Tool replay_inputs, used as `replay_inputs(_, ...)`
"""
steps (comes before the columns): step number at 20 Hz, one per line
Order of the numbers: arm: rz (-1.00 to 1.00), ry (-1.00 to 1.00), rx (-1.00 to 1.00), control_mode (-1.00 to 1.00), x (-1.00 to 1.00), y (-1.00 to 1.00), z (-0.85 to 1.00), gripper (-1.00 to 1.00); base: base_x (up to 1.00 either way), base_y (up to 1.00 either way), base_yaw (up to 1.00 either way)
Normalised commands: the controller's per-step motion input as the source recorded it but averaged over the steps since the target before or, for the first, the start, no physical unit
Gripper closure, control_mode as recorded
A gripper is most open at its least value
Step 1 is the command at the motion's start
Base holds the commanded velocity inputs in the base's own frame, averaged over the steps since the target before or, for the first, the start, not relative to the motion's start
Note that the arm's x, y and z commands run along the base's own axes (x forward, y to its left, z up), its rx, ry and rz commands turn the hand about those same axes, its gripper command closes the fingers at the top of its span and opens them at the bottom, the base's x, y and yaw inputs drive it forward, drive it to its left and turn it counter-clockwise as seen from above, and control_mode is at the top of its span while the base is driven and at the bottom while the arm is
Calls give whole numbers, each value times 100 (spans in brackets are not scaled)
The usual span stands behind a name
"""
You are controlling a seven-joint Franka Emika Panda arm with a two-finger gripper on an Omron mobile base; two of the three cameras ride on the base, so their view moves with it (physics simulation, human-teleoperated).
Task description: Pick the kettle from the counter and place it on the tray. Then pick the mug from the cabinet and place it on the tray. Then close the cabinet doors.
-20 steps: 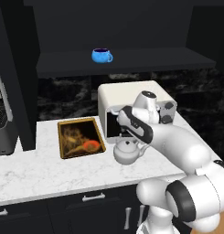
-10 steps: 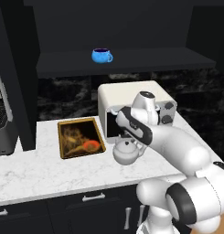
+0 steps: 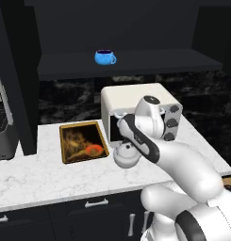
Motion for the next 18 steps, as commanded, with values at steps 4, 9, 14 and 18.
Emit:
replay_inputs(4, 0, -17, 0, -100, -29, 60, 60, 100, 0, 0, 0)
replay_inputs(9, 0, -2, -2, -100, -23, 79, 26, 100, 0, 0, 0)
replay_inputs(14, 0, -2, -9, -100, 5, 77, 3, 100, 0, 0, 0)
replay_inputs(18, 0, -8, -18, -100, 30, 66, 19, 100, 0, 0, 0)
